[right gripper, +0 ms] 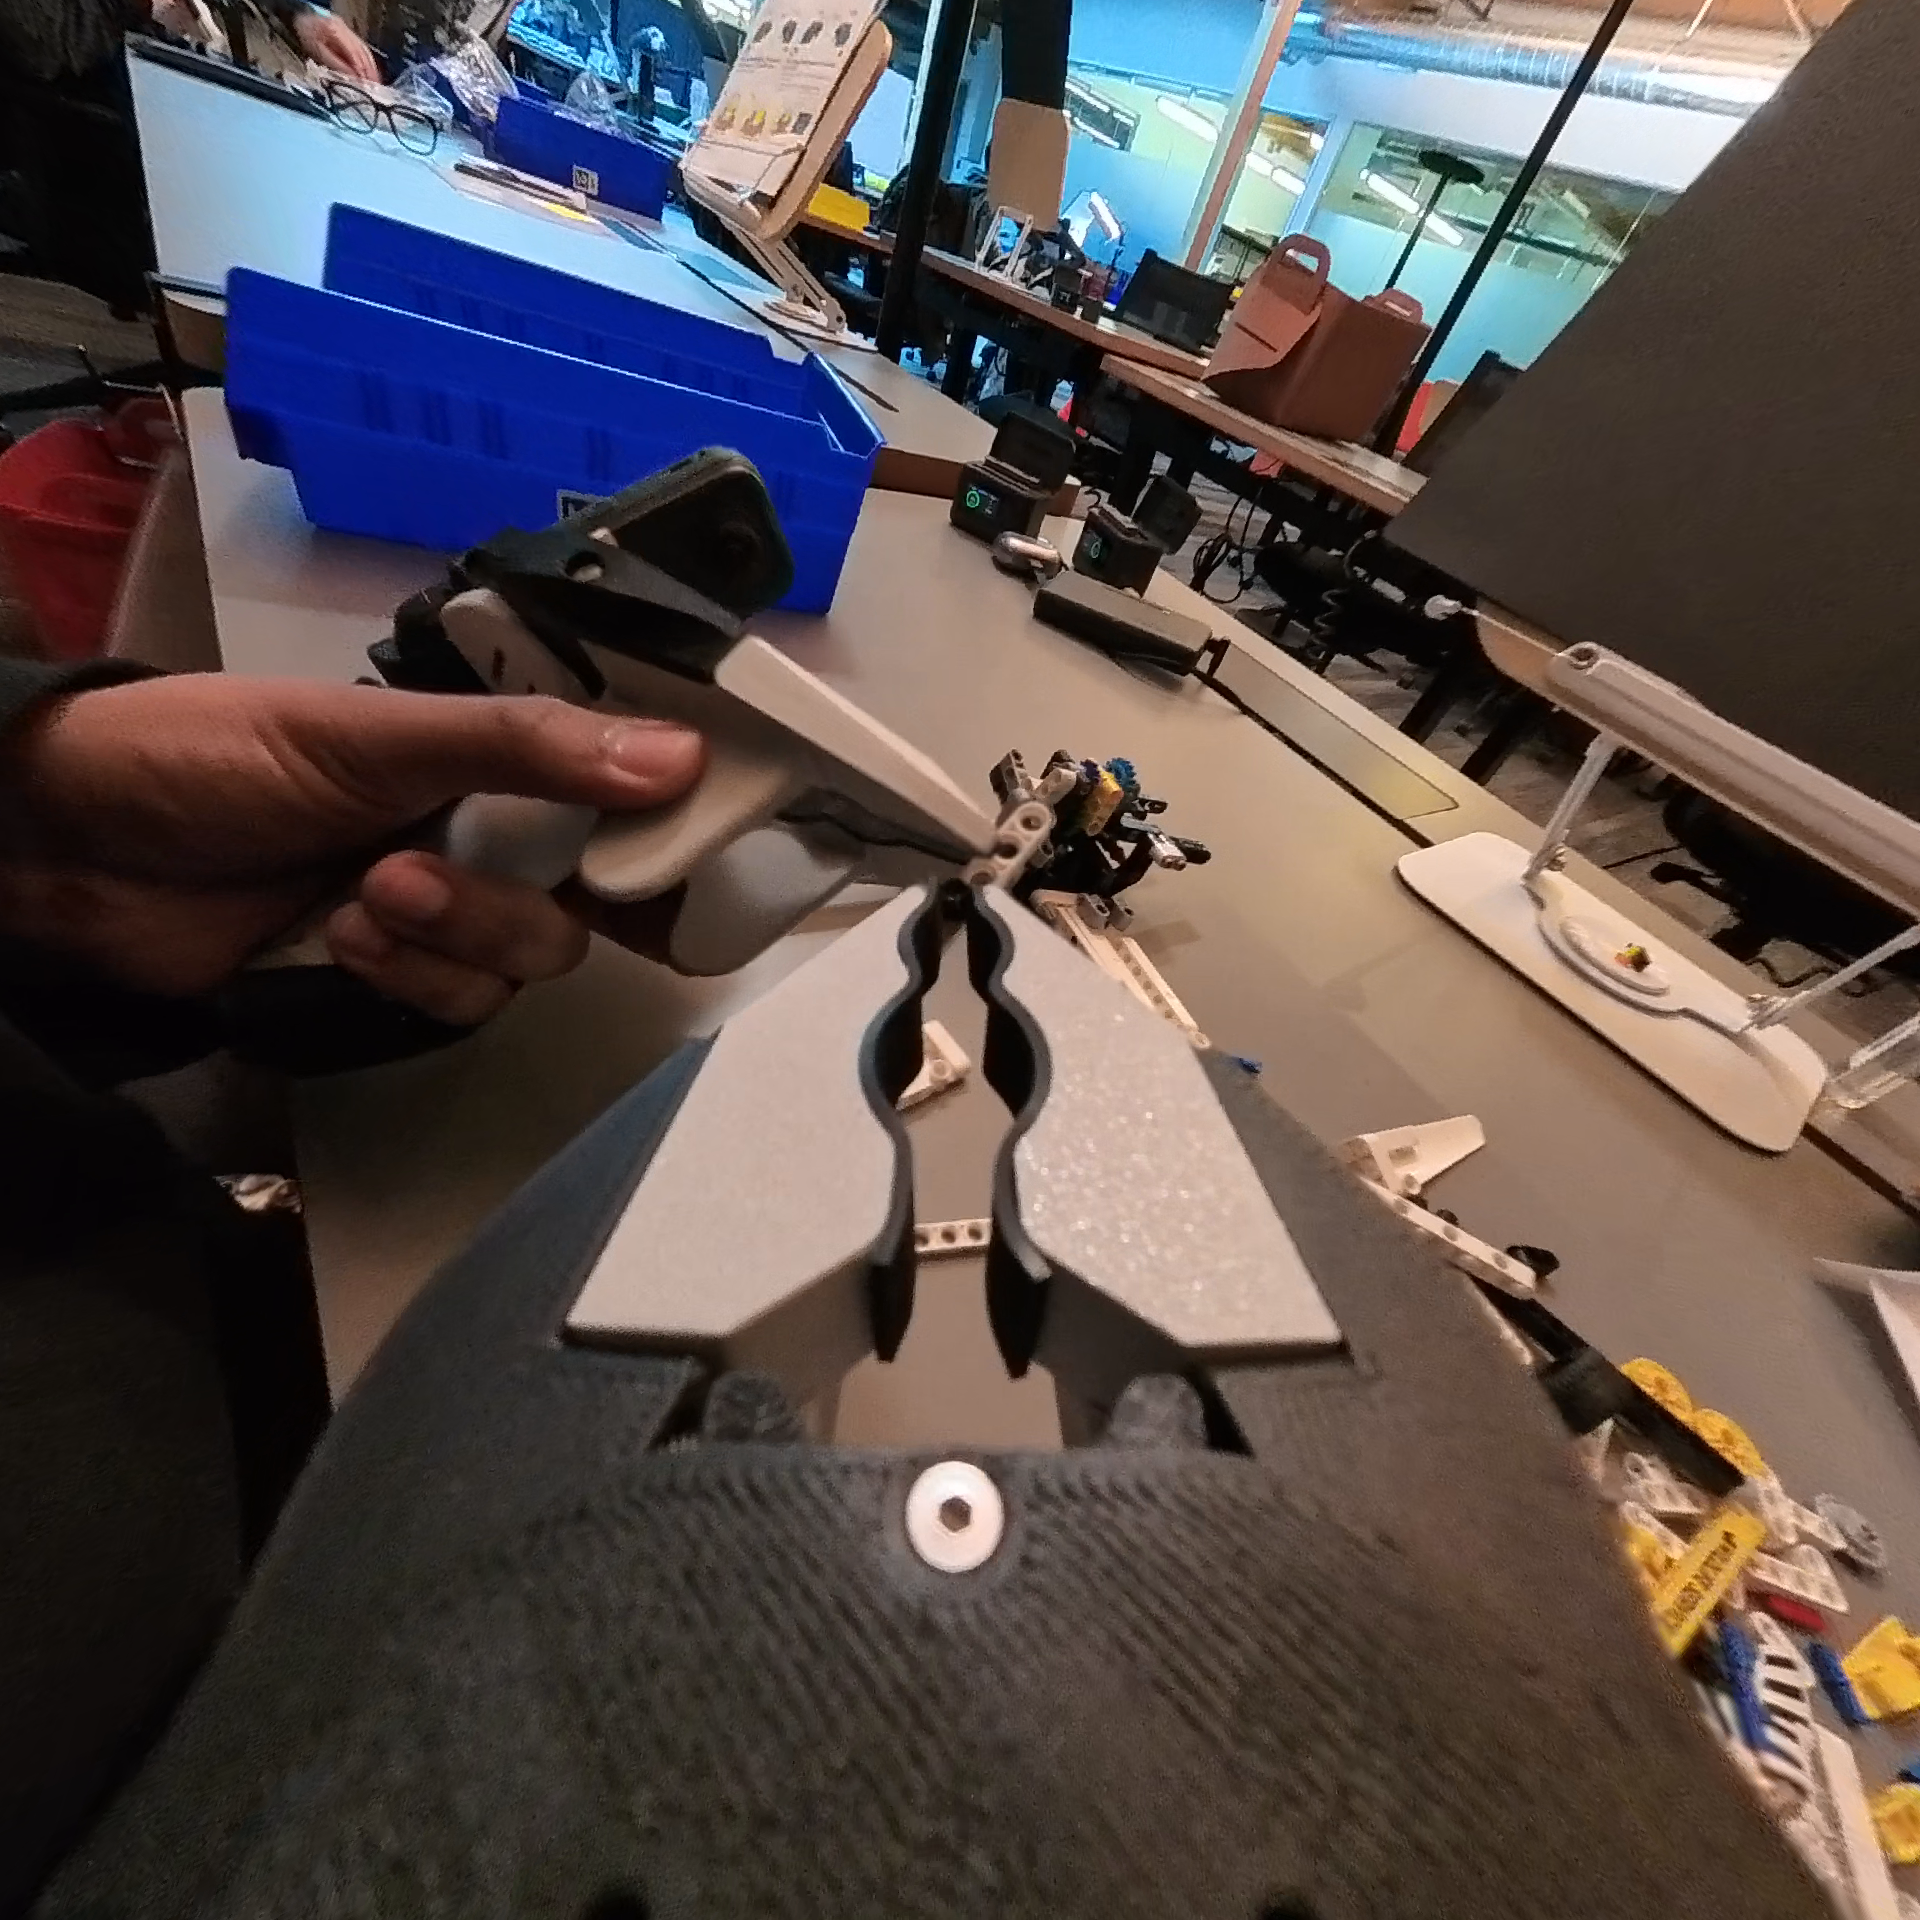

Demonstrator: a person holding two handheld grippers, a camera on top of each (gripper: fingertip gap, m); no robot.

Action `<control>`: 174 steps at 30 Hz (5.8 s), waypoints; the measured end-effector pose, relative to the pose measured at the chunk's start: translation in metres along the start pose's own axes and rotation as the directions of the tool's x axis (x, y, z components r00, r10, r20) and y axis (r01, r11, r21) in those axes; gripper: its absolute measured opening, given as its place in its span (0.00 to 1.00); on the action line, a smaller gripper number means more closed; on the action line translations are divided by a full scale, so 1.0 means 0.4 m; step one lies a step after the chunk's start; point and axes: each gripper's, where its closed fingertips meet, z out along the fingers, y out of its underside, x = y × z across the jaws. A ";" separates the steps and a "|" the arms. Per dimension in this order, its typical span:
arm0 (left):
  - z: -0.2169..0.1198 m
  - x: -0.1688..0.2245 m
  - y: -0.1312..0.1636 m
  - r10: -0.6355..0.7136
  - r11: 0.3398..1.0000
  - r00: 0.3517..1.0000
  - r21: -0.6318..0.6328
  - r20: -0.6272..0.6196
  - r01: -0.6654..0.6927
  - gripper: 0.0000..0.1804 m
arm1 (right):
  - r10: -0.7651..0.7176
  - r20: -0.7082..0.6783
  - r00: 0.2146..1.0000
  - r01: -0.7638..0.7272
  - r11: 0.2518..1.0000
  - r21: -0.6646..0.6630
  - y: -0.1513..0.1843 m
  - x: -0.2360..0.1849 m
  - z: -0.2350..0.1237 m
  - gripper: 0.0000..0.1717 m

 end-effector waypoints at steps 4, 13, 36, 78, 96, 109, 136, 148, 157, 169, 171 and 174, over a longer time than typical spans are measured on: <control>0.002 -0.001 0.006 0.000 1.000 1.000 -0.020 0.009 0.000 0.01 | -0.020 -0.005 1.000 0.020 1.000 0.004 -0.003 -0.003 -0.003 0.01; 0.000 0.006 0.003 -0.018 1.000 1.000 -0.002 0.008 0.018 0.01 | -0.030 0.002 1.000 0.030 0.999 0.037 -0.008 -0.011 0.008 0.02; 0.043 0.010 0.011 0.313 0.948 0.941 -0.103 0.133 -0.301 0.05 | 0.177 -0.033 0.984 -0.173 0.981 0.091 -0.040 0.027 -0.026 0.01; -0.045 -0.093 -0.055 0.793 0.560 0.287 -0.458 0.537 -0.691 0.01 | 0.625 0.074 0.777 -0.627 0.778 0.022 0.037 0.019 0.000 0.01; -0.058 -0.196 -0.045 0.807 0.591 0.377 -0.634 0.455 -0.499 0.01 | 0.236 -0.462 0.855 -0.444 0.793 -0.416 0.350 0.393 -0.130 0.05; 0.009 -0.141 0.048 0.736 0.641 0.613 -0.587 0.288 -0.494 0.01 | 0.373 -0.140 0.917 -0.393 0.903 -0.171 0.153 0.231 -0.086 0.20; -0.018 -0.024 0.044 0.430 0.868 0.887 -0.346 0.170 -0.355 0.22 | 0.567 -0.161 0.808 -0.556 0.824 0.109 0.106 0.365 -0.144 0.01; -0.150 -0.077 -0.046 0.553 0.828 0.730 -0.364 0.401 -0.427 0.22 | 0.419 -0.577 0.701 -0.563 0.822 -0.087 0.300 0.513 -0.220 0.19; -0.170 -0.100 -0.056 0.526 0.848 0.723 -0.339 0.447 -0.407 0.21 | 0.394 -0.126 0.910 -0.414 0.862 -0.293 0.191 0.176 -0.016 0.25; -0.168 -0.111 -0.042 0.538 0.839 0.714 -0.362 0.448 -0.405 0.21 | 0.431 0.036 0.902 -0.367 0.805 -0.466 0.239 -0.007 0.021 0.20; -0.170 -0.111 -0.042 0.538 0.839 0.714 -0.363 0.448 -0.404 0.21 | 0.399 -0.012 0.917 -0.351 0.792 -0.500 0.272 0.000 0.021 0.20; -0.172 -0.109 -0.045 0.539 0.839 0.714 -0.361 0.448 -0.407 0.21 | 0.382 -0.063 0.922 -0.357 0.775 -0.522 0.296 0.011 0.026 0.22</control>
